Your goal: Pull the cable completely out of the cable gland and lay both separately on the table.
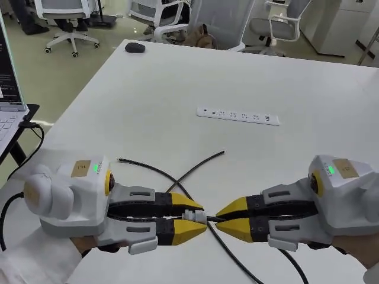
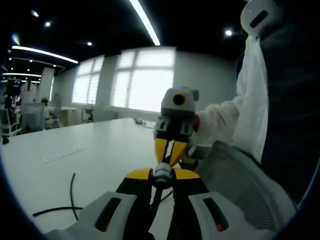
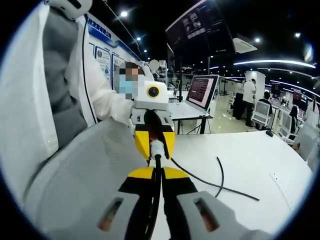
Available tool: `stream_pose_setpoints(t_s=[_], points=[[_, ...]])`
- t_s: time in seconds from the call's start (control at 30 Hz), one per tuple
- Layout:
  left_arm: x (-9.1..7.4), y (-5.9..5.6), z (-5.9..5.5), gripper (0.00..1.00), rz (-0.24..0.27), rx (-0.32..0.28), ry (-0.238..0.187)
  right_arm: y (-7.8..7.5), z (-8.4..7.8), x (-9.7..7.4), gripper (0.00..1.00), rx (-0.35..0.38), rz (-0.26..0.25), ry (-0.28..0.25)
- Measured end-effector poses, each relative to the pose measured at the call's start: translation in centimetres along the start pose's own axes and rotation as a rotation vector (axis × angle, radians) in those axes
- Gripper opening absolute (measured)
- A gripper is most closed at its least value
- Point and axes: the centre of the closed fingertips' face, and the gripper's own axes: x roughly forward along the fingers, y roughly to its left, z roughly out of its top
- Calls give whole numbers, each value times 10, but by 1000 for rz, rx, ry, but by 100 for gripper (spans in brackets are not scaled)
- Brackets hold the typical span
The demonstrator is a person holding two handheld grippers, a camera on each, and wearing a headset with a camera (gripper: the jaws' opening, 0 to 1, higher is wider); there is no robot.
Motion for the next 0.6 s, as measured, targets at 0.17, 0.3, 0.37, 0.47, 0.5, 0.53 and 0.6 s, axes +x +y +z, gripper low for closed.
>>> stream_pose_setpoints(t_s=[0.17, 0.3, 0.37, 0.47, 0.5, 0.53, 0.6], points=[[-4, 2, 1, 17, 5, 14, 22, -2, -7, -12, 3, 13, -12, 3], [-10, 7, 2, 17, 31, 18, 14, -10, -18, -26, 3, 30, -38, 26], [-13, 10, 2, 17, 42, 13, 5, -14, -23, -33, 3, 34, -50, 35], [-14, 11, 3, 17, 51, 13, -1, -16, -30, -39, 3, 48, -65, 45], [-15, 10, 3, 17, 50, 14, 1, -17, -32, -41, 3, 51, -68, 50], [-15, 10, 2, 17, 49, 17, 7, -17, -36, -43, 3, 55, -71, 55], [-15, 10, 1, 17, 48, 20, 10, -17, -40, -45, 3, 64, -76, 59]])
